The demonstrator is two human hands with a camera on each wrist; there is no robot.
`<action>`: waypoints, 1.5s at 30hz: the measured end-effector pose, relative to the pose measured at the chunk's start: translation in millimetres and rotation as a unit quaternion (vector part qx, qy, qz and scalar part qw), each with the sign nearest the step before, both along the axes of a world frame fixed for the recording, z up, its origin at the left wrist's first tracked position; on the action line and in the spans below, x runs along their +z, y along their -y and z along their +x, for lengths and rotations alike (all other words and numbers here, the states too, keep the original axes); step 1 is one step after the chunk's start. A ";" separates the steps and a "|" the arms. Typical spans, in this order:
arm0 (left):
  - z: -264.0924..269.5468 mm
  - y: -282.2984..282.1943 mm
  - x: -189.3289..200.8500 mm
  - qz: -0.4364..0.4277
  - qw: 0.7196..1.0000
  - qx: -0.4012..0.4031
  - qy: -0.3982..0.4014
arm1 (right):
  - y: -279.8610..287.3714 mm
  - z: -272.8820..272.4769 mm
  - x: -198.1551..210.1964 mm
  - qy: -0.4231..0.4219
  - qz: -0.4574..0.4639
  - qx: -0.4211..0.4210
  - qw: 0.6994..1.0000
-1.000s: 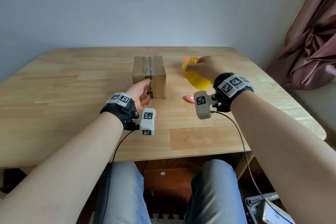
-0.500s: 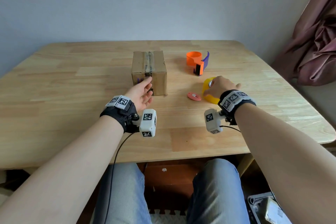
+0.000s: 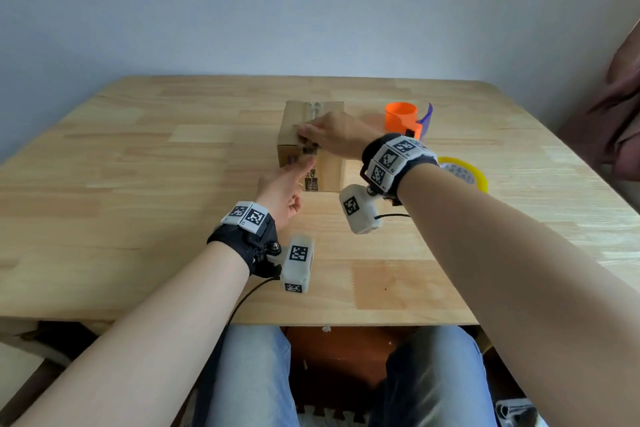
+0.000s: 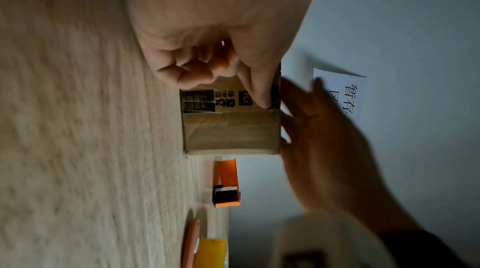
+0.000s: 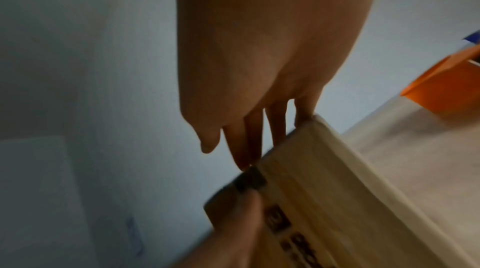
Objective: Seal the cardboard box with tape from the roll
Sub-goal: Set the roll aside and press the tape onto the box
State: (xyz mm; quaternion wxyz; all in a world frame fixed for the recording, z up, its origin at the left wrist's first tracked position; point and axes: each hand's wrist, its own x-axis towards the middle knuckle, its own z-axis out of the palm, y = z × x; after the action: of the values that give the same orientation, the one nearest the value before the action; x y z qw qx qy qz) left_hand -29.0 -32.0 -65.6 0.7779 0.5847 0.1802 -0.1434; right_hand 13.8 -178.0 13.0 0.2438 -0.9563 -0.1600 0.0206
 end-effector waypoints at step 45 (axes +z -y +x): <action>4.1 -15.4 18.4 -0.159 0.977 -0.056 -0.129 | 16.7 10.6 -48.6 0.116 0.015 0.029 0.993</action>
State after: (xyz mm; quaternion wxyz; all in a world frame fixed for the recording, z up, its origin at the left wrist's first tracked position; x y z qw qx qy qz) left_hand -24.8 -16.6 -47.2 0.8218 0.4392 0.2212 -0.2876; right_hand 24.4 -194.7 -35.6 0.2375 -0.9432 -0.2156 -0.0861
